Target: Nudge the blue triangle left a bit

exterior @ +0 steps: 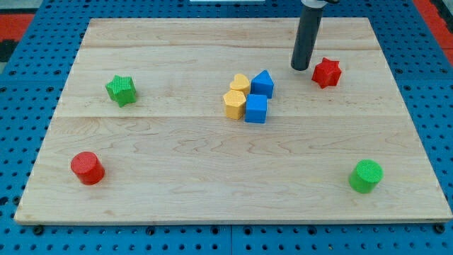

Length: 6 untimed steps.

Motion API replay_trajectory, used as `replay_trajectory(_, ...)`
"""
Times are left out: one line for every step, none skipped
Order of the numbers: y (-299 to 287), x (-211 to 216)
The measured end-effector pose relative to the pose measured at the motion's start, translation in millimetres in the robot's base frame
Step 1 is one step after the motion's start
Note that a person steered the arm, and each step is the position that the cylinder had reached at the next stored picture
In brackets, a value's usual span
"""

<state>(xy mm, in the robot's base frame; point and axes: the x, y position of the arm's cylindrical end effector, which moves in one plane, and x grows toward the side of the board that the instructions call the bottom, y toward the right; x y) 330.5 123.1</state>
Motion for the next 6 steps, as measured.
replay_trajectory(-16, 17)
replay_trajectory(-21, 43)
replay_trajectory(-21, 43)
replay_trajectory(-40, 44)
replay_trajectory(-72, 43)
replay_trajectory(-82, 44)
